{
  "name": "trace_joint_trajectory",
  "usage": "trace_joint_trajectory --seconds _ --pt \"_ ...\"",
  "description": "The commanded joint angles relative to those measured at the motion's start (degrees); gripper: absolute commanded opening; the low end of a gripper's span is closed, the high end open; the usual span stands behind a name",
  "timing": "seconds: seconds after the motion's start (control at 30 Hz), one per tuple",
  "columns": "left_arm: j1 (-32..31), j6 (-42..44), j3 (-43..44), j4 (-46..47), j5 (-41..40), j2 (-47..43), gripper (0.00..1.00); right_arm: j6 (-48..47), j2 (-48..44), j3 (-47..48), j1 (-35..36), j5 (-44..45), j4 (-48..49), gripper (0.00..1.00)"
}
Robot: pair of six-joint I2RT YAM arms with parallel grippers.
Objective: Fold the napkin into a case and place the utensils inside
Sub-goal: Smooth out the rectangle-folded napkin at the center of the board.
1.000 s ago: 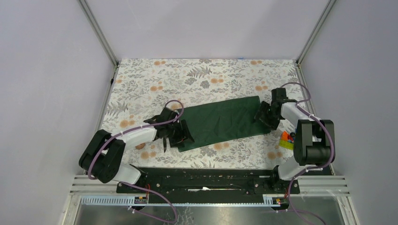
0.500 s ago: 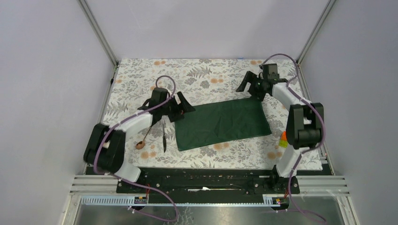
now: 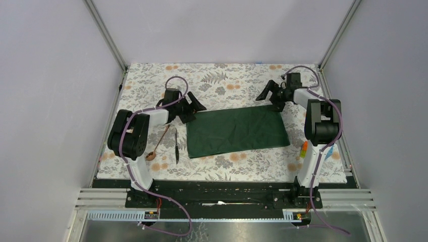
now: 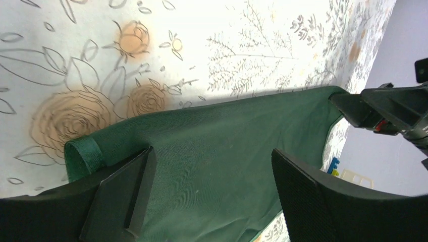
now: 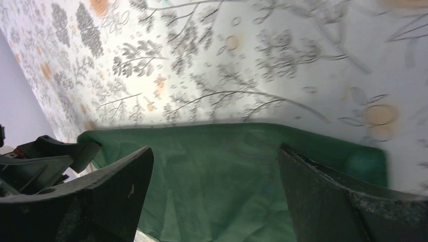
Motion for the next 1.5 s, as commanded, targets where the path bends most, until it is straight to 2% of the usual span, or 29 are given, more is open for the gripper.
trace_joint_trajectory --seconds 0.0,0.17,0.3,0.43,0.6,0.7,0.8,0.97,1.1,1.27,1.43,1.47 --pt "1.6 0.6 -0.2 0.7 -3.9 1.2 0.90 -3.3 2.3 0.4 -2.1 2.1 1.6 0.99" --pt "2.7 3.1 0.6 -3.8 -5.8 0.7 0.90 -6.7 4.7 4.9 -3.2 7.0 -3.5 0.98" --pt "2.7 5.6 5.5 -8.0 -2.6 1.0 0.91 -9.2 3.9 8.3 -3.6 14.0 -9.2 0.99" --pt "2.7 6.4 10.9 -11.0 1.9 0.8 0.93 -10.6 1.2 11.7 -3.2 17.0 -13.7 0.99" --pt "2.6 5.9 13.1 -11.3 5.6 0.6 0.94 -10.0 -5.8 11.3 -0.7 14.7 -15.7 1.00" --pt "2.6 5.7 13.6 -11.2 6.2 2.1 0.94 -5.8 -7.9 6.6 1.2 4.5 -10.0 1.00" --pt "2.6 5.8 15.0 -11.5 7.9 4.5 0.94 -2.9 -7.8 2.1 1.4 0.0 -4.6 1.00" --pt "2.9 6.0 15.0 -11.1 7.1 6.6 0.94 -4.2 -5.3 -0.4 0.6 0.1 -3.0 1.00" --pt "3.1 9.1 14.9 -13.6 3.1 7.4 0.94 -6.4 -3.2 -0.1 -1.4 1.1 -3.9 1.00" --pt "3.9 12.4 15.2 -16.8 0.3 9.4 0.94 -8.6 -2.0 1.8 -4.4 5.1 -6.5 1.00" --pt "3.6 16.6 18.5 -20.5 -0.4 7.9 0.94 -12.5 -0.8 7.0 -4.3 15.1 -15.9 0.99" --pt "3.3 17.1 19.2 -20.8 0.7 7.0 0.98 -12.6 -2.2 7.3 -3.8 16.6 -17.1 1.00"
